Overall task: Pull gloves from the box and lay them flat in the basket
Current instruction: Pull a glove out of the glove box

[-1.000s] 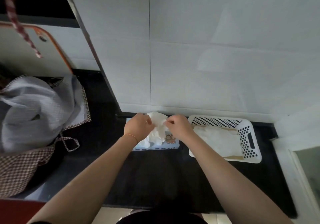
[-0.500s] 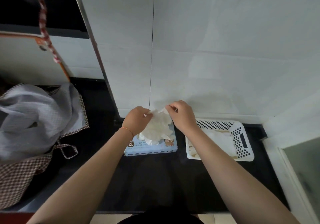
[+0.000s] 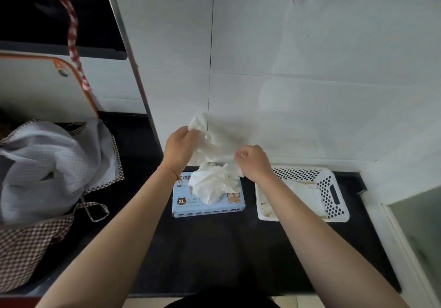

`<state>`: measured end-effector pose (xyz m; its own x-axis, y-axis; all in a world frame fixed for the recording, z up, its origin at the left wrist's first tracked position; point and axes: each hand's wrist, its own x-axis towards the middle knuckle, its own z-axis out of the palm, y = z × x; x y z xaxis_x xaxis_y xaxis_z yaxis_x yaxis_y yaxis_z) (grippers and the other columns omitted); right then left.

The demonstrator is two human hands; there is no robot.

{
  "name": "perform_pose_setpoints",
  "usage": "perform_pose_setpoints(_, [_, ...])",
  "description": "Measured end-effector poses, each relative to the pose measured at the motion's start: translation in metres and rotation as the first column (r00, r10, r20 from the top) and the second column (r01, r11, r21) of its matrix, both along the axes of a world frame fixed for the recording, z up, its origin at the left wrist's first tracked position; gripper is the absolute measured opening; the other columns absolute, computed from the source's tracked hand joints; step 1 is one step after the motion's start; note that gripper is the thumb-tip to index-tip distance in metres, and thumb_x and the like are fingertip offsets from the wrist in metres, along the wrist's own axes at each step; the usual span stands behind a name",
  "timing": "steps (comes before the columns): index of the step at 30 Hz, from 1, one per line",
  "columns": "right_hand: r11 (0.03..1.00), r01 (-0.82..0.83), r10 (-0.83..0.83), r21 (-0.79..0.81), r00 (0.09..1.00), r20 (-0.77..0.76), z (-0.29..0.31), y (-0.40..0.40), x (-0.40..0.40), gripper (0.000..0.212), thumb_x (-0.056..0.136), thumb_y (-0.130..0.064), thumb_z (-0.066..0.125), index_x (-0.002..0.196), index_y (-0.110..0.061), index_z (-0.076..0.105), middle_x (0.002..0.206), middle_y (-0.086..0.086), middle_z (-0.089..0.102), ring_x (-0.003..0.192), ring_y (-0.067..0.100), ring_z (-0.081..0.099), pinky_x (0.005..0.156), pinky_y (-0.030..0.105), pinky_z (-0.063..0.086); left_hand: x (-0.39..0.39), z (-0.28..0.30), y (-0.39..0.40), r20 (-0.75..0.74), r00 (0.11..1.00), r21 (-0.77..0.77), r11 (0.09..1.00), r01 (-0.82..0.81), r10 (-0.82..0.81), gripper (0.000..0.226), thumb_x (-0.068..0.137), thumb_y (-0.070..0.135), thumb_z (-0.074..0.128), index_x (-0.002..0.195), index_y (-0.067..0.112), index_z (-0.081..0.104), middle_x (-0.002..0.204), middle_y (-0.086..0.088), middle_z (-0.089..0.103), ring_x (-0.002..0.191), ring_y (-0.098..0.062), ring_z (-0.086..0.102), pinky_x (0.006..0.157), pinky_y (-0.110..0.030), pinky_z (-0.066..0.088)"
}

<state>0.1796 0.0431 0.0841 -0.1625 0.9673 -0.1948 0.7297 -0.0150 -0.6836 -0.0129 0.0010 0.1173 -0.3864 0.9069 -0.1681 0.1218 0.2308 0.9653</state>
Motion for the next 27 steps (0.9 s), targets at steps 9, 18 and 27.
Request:
perform_pose_setpoints(9, [0.85, -0.214, -0.224, -0.481, 0.68, -0.699, 0.014, -0.006, 0.018, 0.085, 0.068, -0.063, 0.08, 0.133, -0.013, 0.056, 0.122, 0.017, 0.056, 0.109, 0.036, 0.052, 0.104, 0.04, 0.037, 0.018, 0.001, 0.013, 0.716, 0.696, -0.117, 0.991, 0.059, 0.044, 0.026, 0.095, 0.026, 0.05, 0.112, 0.008, 0.059, 0.107, -0.013, 0.06, 0.091, -0.029, 0.06, 0.075, -0.037, 0.045])
perform_pose_setpoints(18, [0.916, -0.07, -0.104, -0.395, 0.909, -0.403, 0.02, -0.01, 0.054, 0.021, 0.081, -0.012, 0.075, 0.101, -0.011, 0.069, 0.096, 0.006, 0.073, 0.089, 0.025, 0.069, 0.07, 0.035, 0.053, 0.041, -0.007, 0.004, 0.79, 0.613, -0.097, 0.987, 0.13, -0.003, 0.063, 0.09, 0.059, 0.042, 0.112, 0.006, 0.068, 0.104, -0.008, 0.072, 0.096, -0.03, 0.066, 0.094, -0.042, 0.05])
perform_pose_setpoints(27, [0.913, -0.317, 0.293, -0.255, 0.947, -0.128, 0.085, -0.005, 0.07, 0.021, 0.083, -0.02, 0.076, 0.104, -0.018, 0.071, 0.105, -0.003, 0.074, 0.1, 0.018, 0.069, 0.093, 0.036, 0.051, 0.06, -0.007, 0.014, -0.269, 0.907, -0.007, 0.943, 0.333, -0.323, 0.058, 0.078, 0.01, 0.066, 0.131, 0.021, 0.047, 0.125, 0.003, 0.05, 0.111, -0.016, 0.05, 0.082, -0.022, 0.041])
